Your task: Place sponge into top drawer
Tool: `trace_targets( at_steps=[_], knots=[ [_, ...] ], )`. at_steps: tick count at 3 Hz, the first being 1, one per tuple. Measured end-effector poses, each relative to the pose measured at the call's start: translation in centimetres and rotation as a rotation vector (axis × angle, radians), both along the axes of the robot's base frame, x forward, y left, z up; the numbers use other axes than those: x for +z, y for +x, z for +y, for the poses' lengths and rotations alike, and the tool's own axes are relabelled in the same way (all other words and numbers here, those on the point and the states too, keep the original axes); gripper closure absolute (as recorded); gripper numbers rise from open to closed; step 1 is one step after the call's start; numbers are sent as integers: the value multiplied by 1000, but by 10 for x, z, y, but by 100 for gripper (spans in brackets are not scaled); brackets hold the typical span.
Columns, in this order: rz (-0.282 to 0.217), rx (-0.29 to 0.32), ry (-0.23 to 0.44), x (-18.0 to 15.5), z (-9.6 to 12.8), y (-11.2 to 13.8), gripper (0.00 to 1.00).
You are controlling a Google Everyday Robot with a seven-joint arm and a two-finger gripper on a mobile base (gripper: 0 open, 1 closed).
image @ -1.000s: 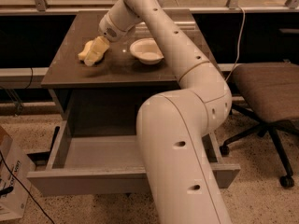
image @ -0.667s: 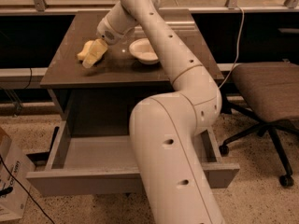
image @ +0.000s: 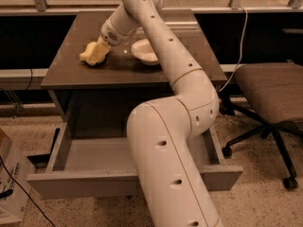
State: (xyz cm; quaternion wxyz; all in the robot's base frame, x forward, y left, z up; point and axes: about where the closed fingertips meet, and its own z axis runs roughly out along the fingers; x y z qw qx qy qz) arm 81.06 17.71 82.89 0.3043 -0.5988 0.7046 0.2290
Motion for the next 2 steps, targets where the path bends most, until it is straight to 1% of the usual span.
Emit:
trace_targets(
  at_steps=[1, 2],
  knots=[
    [-40, -45, -28, 24, -23, 4, 65],
    [-74, -59, -47, 54, -45, -8, 89]
  ],
)
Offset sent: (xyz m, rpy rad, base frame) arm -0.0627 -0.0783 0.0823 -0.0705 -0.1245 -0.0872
